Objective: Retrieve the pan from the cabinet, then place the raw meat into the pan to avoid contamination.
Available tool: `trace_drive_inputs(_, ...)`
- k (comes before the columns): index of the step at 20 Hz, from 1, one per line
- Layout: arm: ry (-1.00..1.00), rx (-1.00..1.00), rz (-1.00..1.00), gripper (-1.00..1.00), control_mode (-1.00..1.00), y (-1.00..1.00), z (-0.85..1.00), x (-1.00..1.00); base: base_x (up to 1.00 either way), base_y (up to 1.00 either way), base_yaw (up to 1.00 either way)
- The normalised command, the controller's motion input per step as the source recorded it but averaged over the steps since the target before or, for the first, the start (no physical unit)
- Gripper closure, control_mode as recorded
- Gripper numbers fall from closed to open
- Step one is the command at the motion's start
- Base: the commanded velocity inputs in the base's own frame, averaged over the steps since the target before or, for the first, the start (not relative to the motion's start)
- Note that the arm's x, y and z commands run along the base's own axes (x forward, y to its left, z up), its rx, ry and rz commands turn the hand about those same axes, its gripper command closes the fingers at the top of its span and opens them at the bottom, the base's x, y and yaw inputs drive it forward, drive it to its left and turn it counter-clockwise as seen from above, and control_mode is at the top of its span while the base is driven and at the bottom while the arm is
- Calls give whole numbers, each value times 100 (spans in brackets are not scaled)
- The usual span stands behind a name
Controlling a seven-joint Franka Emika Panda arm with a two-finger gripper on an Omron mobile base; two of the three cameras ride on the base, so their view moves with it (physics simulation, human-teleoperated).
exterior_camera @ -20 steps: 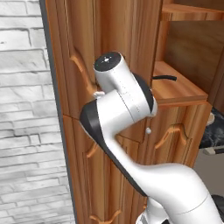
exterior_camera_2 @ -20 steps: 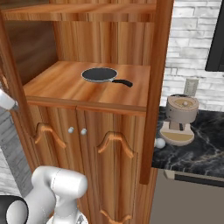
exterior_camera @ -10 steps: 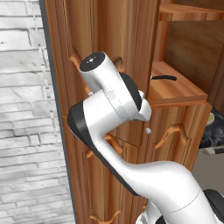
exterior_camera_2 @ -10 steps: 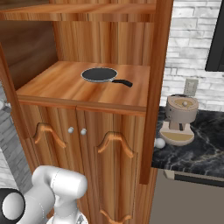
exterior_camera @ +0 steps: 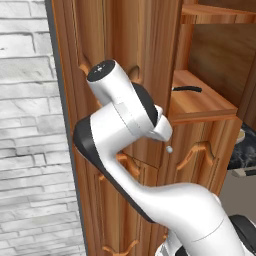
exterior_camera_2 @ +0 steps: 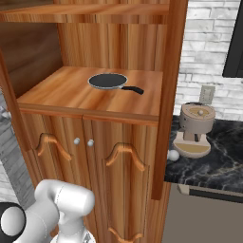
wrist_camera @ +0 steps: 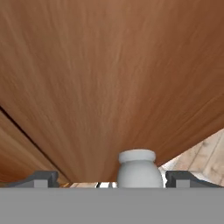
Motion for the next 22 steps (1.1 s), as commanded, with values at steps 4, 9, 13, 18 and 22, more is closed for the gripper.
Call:
trace_drive_inputs(4,-1,0,-7,-100,-100,0,0,-26,0,0,0)
trace_drive_inputs(9,0,0,-10,-100,-100,0,0,-45,0,0,0)
trace_drive_inputs(13,-1,0,-12,-100,-100,0,0,-55,0,0,0)
trace_drive_inputs(18,-9,3,-16,-100,-100,-24,0,-78,0,0,0)
trace_drive_inputs(22,-21,14,-11,-100,-100,-47,0,-89,0,0,0)
